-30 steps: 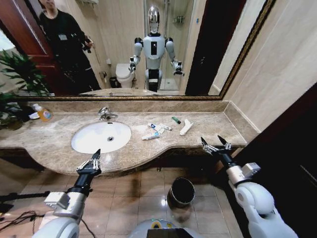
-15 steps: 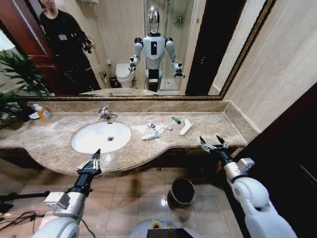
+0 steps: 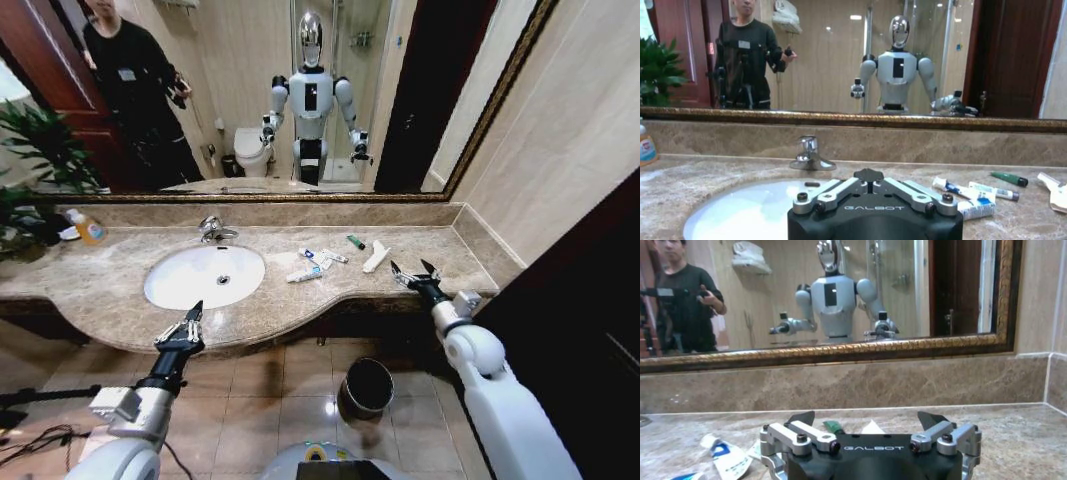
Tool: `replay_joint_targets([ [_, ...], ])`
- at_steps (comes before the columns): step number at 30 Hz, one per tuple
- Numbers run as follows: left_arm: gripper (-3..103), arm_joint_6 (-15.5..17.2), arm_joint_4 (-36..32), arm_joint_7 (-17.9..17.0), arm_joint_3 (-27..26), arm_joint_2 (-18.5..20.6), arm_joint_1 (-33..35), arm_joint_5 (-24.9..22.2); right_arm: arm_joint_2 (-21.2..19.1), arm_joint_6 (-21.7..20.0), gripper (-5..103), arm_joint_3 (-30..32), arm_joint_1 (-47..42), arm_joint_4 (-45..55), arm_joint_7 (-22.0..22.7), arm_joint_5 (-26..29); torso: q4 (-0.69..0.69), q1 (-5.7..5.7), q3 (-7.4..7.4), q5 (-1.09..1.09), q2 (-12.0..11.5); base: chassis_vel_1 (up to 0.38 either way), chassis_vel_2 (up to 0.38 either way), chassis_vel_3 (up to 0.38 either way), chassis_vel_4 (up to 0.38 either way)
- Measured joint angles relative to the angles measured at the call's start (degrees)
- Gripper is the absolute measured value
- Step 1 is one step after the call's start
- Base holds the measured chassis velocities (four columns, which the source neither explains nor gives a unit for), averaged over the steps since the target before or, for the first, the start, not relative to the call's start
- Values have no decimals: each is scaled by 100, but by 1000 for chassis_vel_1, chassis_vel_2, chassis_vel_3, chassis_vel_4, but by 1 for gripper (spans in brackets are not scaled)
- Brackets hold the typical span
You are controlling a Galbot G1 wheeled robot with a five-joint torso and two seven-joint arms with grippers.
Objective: Pick up the trash from the sink and place it in the trash bin.
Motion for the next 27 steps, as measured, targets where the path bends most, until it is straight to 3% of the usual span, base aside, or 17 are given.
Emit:
replay_joint_targets([
  [12,0,0,0,0,0,0,0,0,97,-268,100,-710,837,-876,367,-12,0,0,0,0,0,0,0,0,0],
  [27,0,0,0,0,0,0,0,0,390,-314,100,-1412,1328,-1454,774,59,0,-1,0,0,0,0,0,0,0],
])
